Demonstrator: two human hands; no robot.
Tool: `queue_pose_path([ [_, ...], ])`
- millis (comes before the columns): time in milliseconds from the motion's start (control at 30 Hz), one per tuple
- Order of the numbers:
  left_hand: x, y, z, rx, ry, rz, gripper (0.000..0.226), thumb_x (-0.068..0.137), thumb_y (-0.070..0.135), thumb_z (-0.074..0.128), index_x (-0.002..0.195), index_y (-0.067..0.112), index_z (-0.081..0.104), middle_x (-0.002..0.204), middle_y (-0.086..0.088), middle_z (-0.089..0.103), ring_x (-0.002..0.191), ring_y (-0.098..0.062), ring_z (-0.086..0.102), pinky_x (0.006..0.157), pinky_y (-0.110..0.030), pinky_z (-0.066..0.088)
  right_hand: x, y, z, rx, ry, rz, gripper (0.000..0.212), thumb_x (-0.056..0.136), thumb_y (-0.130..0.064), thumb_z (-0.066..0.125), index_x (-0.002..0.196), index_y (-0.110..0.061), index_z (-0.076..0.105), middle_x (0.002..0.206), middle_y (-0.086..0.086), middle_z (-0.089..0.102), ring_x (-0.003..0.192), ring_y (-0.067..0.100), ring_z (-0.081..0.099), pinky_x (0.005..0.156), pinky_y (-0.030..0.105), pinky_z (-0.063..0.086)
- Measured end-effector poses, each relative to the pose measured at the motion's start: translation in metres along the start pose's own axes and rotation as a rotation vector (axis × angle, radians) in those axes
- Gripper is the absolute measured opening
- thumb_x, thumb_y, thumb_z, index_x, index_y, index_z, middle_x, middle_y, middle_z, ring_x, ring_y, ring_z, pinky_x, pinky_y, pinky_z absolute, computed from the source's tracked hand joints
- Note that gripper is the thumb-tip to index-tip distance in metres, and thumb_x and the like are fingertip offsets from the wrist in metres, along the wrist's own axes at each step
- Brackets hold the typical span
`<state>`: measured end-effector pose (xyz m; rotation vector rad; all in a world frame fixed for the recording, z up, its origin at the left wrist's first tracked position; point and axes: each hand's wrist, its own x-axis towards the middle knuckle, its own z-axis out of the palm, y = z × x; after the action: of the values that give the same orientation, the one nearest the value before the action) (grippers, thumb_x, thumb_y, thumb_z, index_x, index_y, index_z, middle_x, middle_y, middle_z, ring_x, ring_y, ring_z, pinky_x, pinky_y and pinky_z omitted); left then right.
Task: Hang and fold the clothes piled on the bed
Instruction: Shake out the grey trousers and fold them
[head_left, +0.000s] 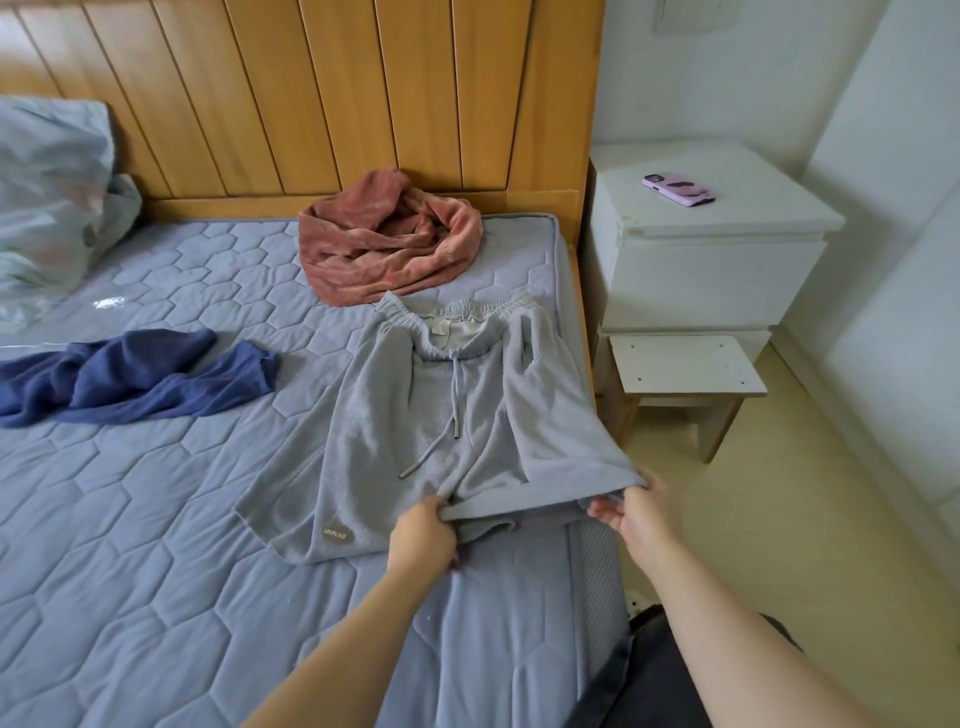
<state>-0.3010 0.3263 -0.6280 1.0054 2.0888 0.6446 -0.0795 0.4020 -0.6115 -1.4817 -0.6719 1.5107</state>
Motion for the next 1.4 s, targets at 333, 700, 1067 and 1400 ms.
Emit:
queue_pose_path([
  [333,-0.008,0.008,-0.031,-0.129,0.058,-0.042,0.026,0.084,0.0,0.047,0.087,0.017,0.067,0.05,-0.003,0.057,0.036,-0.013,0.047,0.037,-0.018,0.034,-0.011,-0.005,-0.035,-0.093,0.598,0.036,0.026,0.091,0.004,0.039,0.108,0.005,0.058,0.093,0.013,0.054,0.083,0.026,0.05,0.074,0.03,0.039],
  [700,-0.017,0.012,-0.027,-0.833,-0.096,-0.043,0.036,0.089,-0.015,0.035,0.096,0.001,0.066,0.052,-0.008,0.052,0.038,-0.015,0.046,0.039,-0.019,0.039,-0.014,-0.023,-0.038,0.827,0.156,0.175,0.015,0.1,-0.006,0.042,0.096,-0.007,0.056,0.072,0.007,0.072,0.062,0.017,0.071,0.052,0.024,0.054],
  [1067,-0.015,-0.043,-0.024,0.037,-0.201,0.283,0.043,0.084,-0.002,0.047,0.116,0.02,0.065,0.068,0.005,0.063,0.055,-0.002,0.058,0.062,-0.019,0.049,-0.018,0.023,-0.005,-0.986,0.23,-0.317,0.051,0.085,-0.001,0.06,0.133,-0.007,0.044,0.131,0.012,0.049,0.114,0.029,0.052,0.088,0.036,0.047],
  [1400,0.004,-0.128,-0.077,0.48,0.395,0.502,0.061,0.065,0.026,0.065,0.124,0.015,0.059,0.129,-0.007,0.054,0.125,-0.032,0.043,0.103,-0.049,0.039,-0.059,0.079,0.1,-1.341,-0.4,-0.763,0.05,0.085,-0.02,0.06,0.131,-0.006,0.048,0.146,0.012,0.035,0.134,0.03,0.036,0.11,0.035,0.03],
])
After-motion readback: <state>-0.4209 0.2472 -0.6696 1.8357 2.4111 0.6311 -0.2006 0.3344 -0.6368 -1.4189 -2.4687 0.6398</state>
